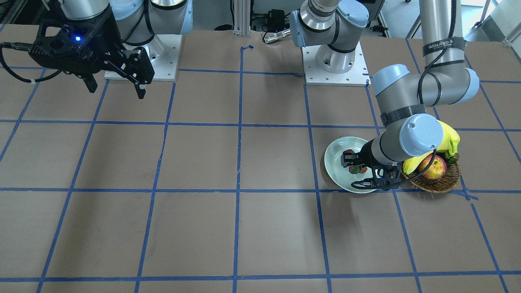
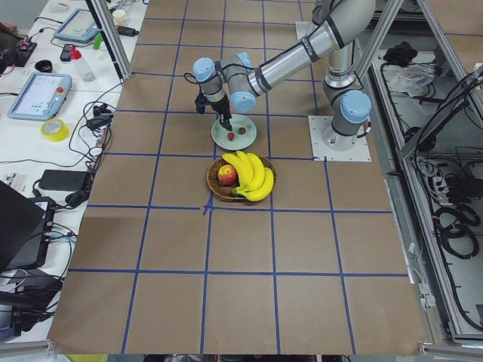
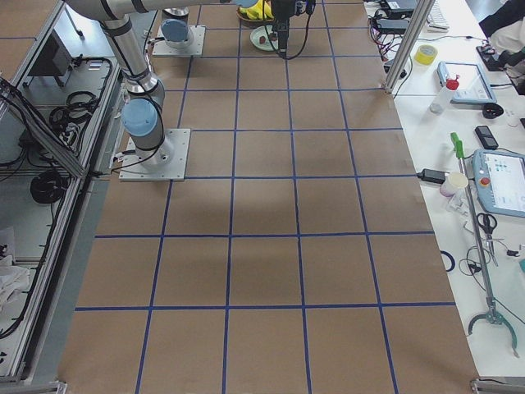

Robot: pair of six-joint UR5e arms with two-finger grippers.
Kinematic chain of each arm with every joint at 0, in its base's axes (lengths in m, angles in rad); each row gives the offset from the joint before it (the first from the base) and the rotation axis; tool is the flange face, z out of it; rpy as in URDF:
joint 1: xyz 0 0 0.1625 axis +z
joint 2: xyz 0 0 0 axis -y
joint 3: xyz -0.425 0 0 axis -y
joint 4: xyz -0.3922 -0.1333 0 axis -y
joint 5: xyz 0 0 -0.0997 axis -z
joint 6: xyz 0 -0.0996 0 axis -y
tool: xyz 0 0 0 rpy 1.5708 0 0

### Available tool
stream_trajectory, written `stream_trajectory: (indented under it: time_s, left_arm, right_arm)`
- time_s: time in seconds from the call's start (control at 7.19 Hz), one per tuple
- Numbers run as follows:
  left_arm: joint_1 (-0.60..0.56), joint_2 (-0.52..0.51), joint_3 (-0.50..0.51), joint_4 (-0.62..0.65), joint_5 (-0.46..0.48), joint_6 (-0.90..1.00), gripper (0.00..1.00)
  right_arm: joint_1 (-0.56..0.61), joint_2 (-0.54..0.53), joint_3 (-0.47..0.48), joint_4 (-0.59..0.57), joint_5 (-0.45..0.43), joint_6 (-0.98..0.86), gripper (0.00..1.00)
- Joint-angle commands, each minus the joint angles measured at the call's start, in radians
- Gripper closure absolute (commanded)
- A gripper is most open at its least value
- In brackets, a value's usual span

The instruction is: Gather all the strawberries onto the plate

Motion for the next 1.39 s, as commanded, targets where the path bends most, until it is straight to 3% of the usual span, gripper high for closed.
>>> stream_trajectory:
  time_s: [0.0, 0.42, 0.56, 0.7, 1.25]
  left_arm:
    - [-0.010, 0.042, 0.059, -0.059, -0.012, -0.008, 0.00]
    - [-0.010, 0.116, 0.434, -0.469, 0.014, -0.011, 0.00]
    - [-0.008, 0.145, 0.472, -0.550, 0.054, -0.018, 0.00]
    - [-0.014, 0.174, 0.477, -0.468, 0.063, -0.037, 0.00]
    - [-0.147, 0.214, 0.467, -0.415, 0.039, -0.208, 0.00]
  right_arm:
    - [0.000, 0.000, 0.000, 0.000, 0.001, 0.001, 0.00]
    - [0.000, 0.000, 0.000, 0.000, 0.000, 0.001, 0.00]
    - [0.000, 0.000, 0.000, 0.000, 0.000, 0.001, 0.00]
    - [0.000, 0.000, 0.000, 0.002, 0.000, 0.001, 0.00]
    - [0.000, 0.000, 0.000, 0.000, -0.002, 0.000, 0.00]
